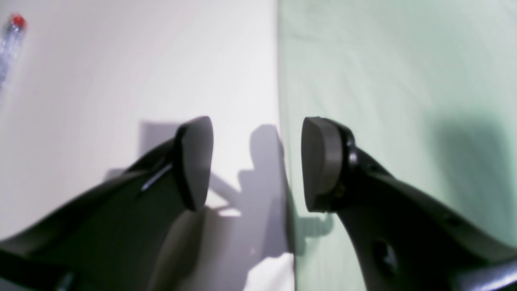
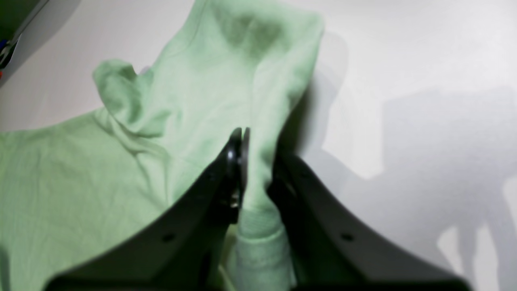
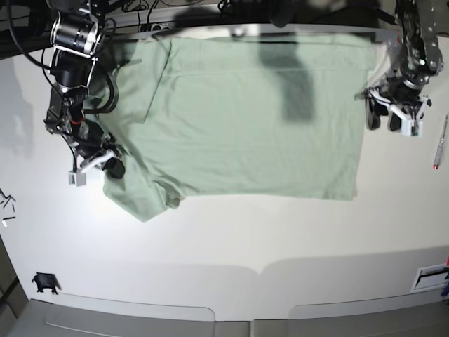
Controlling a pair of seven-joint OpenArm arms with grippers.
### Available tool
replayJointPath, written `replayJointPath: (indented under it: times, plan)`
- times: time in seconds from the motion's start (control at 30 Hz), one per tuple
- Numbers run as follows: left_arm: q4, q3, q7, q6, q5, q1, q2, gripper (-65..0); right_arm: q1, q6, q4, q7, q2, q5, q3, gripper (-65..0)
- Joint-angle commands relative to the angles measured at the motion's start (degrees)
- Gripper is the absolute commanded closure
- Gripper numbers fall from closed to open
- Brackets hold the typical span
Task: Fold the T-shirt properly
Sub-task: 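Reach both grippers to the opposite side edge and grasp it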
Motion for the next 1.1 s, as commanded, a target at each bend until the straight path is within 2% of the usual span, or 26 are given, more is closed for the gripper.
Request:
replayJointPath:
  times: [0.0, 0.3, 0.5, 0.67, 0.8, 0.93, 1.07]
  plan:
    - [-2.6, -0.3, -1.2, -0.4, -2.3, -3.5, -1.5, -32.7, 0.9, -0.1, 0.6, -0.5, 0.9, -0.3, 0.0, 0.0]
    - [-36.5, -0.2, 5.8, -8.0, -16.5, -30.4, -3.0, -32.7, 0.9, -0.1, 0.6, -0.5, 0.9, -0.3, 0.0, 0.0]
    - [-52.8, 2.2, 5.1, -10.6, -17.6, -41.4, -3.0, -32.7, 0.9, -0.1, 0.6, -0.5, 0.9, -0.2, 0.0, 0.0]
    - [-60.3, 7.9, 3.3, -10.7, -17.6, -46.1, -2.8, -32.7, 0.9, -0.1, 0.6, -0.5, 0.6, -0.3, 0.0, 0.0]
    - [-61.1, 11.5, 4.1, -10.8, -17.6, -46.5, -1.4, -32.7, 0.9, -0.1, 0.6, -0.4, 0.1, -0.3, 0.0, 0.0]
    - [-61.1, 12.2, 6.1, -13.6, -16.7, -46.4, 1.0, -32.7, 0.9, -0.1, 0.6, -0.5, -0.1, -0.3, 0.0, 0.0]
    - [-61.1, 12.2, 6.3, -14.4, -14.6, -46.4, 2.5, -32.5, 0.9, -0.1, 0.6, -0.5, 0.0, -0.3, 0.0, 0.0]
